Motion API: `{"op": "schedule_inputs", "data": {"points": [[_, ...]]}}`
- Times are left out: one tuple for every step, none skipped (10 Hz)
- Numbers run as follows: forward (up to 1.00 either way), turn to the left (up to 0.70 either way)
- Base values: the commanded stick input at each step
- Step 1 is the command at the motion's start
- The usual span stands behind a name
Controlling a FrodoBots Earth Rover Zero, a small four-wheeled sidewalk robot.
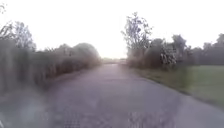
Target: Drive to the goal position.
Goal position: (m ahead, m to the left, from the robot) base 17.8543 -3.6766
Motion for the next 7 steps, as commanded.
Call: {"op": "schedule_inputs", "data": {"points": [[0.70,0.00],[0.70,0.00],[0.70,0.00],[0.70,0.00],[0.70,0.00],[0.70,0.00],[0.70,-0.02]]}}
